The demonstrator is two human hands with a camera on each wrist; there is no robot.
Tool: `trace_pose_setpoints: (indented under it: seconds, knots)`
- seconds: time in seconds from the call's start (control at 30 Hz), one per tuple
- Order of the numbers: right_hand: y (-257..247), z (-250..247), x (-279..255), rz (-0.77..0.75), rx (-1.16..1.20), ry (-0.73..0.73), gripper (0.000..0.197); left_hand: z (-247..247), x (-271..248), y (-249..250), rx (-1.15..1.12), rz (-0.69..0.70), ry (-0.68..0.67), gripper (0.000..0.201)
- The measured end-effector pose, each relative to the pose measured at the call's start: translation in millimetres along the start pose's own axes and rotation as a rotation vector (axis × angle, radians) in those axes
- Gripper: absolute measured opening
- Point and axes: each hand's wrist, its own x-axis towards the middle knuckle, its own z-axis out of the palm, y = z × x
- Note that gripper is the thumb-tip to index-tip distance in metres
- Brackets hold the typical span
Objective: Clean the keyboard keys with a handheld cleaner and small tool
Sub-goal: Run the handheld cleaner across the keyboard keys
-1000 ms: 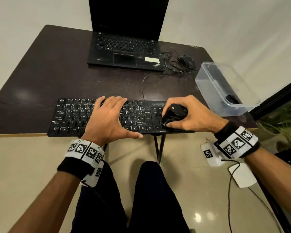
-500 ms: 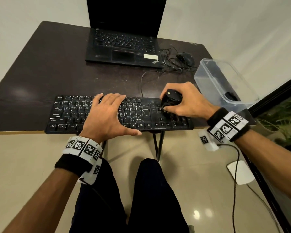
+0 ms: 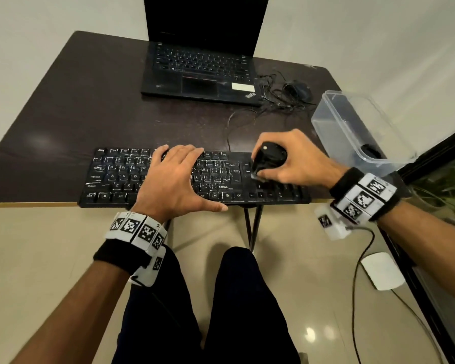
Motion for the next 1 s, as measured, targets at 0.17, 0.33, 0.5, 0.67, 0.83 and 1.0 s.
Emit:
trace_pose_setpoints:
  seconds: [0.17, 0.33, 0.5, 0.67, 0.83, 1.0]
  knots:
    - [-5.7, -0.1, 3.5, -0.020, -0.005, 0.012, 0.030, -0.1, 0.3, -0.5, 0.000, 0.002, 0.001, 0.144]
    - [-2.3, 1.3, 12.3, 0.042, -0.046, 0.079, 0.029, -0.8, -0.4, 0.7, 0.000, 0.001, -0.005, 0.145]
    - [3.4, -3.6, 7.9, 0.050, 0.003, 0.010, 0.031, -2.0, -0.5, 0.3, 0.006, -0.004, -0.009, 0.147]
    - [15.5, -7.5, 6.8, 0.148, 0.030, 0.097, 0.034, -1.1, -0.1, 1.1, 0.006, 0.004, -0.010, 0.146]
    - [1.0, 0.1, -1.5, 0.051, 0.020, -0.003, 0.031, 0.6, 0.6, 0.0, 0.001, 0.000, -0.002, 0.147]
    - [19.3, -8.9, 11.1, 0.150, -0.023, 0.153, 0.032, 0.0, -0.2, 0.2, -0.003, -0.001, -0.006, 0.146]
